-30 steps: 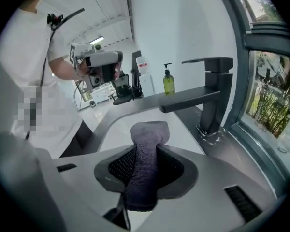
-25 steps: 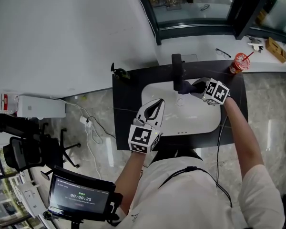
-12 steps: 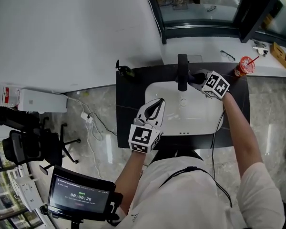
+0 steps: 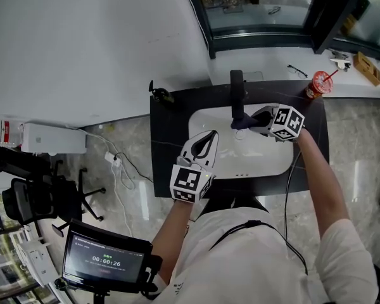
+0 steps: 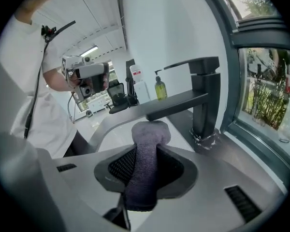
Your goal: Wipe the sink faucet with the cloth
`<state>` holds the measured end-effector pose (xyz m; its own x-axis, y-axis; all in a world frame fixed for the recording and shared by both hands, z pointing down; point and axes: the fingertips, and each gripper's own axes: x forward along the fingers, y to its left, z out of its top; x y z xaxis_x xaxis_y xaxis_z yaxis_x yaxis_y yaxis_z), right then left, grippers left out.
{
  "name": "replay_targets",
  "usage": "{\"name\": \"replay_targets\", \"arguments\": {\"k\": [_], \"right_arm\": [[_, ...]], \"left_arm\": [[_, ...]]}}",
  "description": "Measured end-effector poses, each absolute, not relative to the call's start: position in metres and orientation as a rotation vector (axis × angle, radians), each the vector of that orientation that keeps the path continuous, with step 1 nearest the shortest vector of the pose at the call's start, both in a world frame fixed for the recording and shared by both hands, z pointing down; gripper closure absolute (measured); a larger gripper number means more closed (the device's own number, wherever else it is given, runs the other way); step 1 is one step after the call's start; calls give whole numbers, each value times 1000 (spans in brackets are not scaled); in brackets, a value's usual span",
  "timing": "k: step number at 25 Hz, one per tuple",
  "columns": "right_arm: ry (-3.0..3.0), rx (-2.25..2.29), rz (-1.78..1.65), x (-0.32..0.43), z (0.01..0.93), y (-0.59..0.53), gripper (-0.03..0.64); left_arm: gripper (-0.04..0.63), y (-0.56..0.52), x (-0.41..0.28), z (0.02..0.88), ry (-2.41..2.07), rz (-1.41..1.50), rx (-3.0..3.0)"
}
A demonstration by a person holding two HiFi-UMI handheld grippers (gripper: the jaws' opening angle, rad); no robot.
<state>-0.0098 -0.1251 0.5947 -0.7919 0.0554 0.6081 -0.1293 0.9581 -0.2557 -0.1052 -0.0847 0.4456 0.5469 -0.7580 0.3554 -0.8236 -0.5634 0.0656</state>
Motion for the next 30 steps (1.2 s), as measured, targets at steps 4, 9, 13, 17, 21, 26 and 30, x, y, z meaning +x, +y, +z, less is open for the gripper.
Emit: {"name": "replay_targets", "arguments": {"k": [4,9,13,17,21,26,30], "right_arm": [[-2379,54,351,6,604,-118,503],[-2348,194,277,15,604,-146,503],[-2380,313,217,5,596,-181,503],[-2388,365,197,-6,600,-203,503],[-2425,388,194,-12,597,-208,503],[-2483,303,256,-15,591,-186,503],[-2476,245,288,-14,590,-159,503]], "left_arm": [[600,-81,-102,444,-1314,420,2567],[600,-80,-102,444,-1314,415,2567],[600,-79,-110,447,-1340,418,2550],[600,-77,-123,450,-1378,430,2523],[600,-72,-134,452,-1407,433,2500],[600,-69,-142,450,-1419,430,2496],[600,-70,-140,447,-1400,416,2518]]}}
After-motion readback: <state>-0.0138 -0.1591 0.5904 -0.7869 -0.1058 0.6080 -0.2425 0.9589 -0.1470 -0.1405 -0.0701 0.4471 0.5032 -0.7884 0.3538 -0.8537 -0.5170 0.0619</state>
